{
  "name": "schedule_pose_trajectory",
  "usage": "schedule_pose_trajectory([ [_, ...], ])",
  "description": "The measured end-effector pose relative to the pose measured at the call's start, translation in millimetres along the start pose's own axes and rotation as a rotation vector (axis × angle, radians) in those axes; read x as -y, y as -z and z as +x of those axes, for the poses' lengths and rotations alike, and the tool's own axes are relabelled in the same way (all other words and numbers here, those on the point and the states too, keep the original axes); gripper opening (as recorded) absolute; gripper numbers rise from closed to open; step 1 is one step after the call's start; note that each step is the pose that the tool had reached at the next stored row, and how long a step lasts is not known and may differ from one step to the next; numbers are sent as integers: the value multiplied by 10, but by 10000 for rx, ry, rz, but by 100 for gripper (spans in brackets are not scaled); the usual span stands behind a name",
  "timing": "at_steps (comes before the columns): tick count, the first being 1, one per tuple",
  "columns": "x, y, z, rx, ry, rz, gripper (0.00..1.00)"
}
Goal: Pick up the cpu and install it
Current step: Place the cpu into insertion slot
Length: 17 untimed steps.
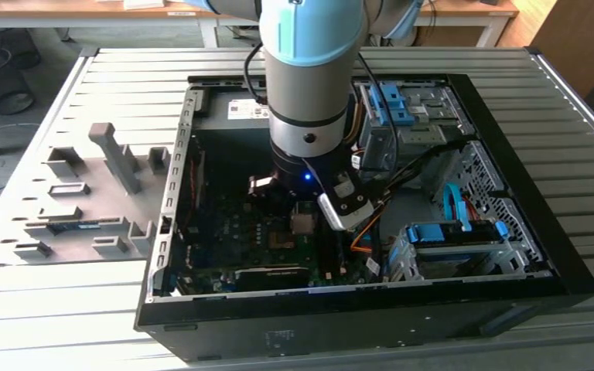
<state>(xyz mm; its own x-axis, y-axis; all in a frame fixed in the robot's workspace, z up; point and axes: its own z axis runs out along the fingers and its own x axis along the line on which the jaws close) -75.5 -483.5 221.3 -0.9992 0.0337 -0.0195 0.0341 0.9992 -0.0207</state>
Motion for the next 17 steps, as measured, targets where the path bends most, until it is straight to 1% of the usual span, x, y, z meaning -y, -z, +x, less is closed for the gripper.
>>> schedule_pose_trajectory([
  [4,2,-9,53,0,2,-1,47],
  [6,5,-36,89,1,1,-1,47],
  [10,4,-107,124,-1,1,5,47],
  [11,4,-120,149,-2,1,6,47],
  [12,-1,-131,170,-1,2,4,47],
  [15,-28,-152,202,0,50,5,47],
  [17,-47,-169,245,1,58,3,47],
])
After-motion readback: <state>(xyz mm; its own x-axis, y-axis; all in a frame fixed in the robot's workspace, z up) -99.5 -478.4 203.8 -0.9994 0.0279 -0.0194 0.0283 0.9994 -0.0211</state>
